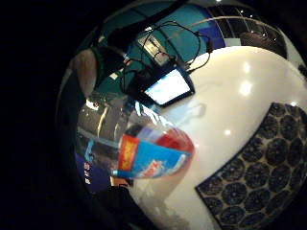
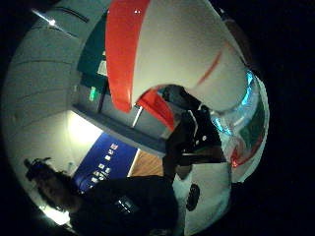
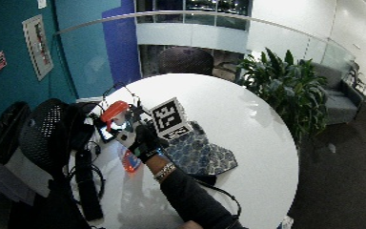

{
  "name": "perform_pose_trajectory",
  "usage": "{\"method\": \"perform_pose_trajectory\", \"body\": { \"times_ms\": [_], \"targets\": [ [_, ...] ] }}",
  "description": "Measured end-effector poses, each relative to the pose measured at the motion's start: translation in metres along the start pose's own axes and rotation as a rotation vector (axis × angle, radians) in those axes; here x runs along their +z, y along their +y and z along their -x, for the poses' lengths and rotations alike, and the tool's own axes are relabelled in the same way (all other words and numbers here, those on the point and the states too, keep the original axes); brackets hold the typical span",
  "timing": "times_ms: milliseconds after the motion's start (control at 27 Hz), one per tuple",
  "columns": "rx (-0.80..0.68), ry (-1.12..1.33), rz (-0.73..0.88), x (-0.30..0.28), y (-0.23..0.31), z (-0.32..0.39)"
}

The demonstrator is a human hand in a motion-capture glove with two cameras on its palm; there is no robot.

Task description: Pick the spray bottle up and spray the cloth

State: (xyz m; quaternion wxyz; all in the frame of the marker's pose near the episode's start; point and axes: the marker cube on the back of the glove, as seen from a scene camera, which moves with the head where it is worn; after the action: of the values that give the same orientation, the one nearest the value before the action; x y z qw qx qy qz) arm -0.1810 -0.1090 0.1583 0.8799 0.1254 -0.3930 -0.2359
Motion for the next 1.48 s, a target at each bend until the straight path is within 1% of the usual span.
{"method": "perform_pose_trajectory", "body": {
  "times_ms": [260, 408, 593, 742, 927, 1076, 1224, 1484],
  "targets": [
    [0.019, 0.085, 0.059, -0.022, 0.007, 0.000],
    [0.032, 0.244, 0.129, -0.040, 0.014, -0.001],
    [0.021, 0.515, 0.186, -0.062, 0.018, 0.005],
    [0.014, 0.628, 0.207, -0.077, 0.019, 0.014],
    [-0.011, 0.711, 0.188, -0.095, 0.008, 0.034],
    [-0.026, 0.709, 0.171, -0.104, -0.002, 0.045],
    [-0.019, 0.706, 0.163, -0.107, -0.009, 0.045],
    [0.010, 0.795, 0.171, -0.101, -0.010, 0.041]
  ]
}}
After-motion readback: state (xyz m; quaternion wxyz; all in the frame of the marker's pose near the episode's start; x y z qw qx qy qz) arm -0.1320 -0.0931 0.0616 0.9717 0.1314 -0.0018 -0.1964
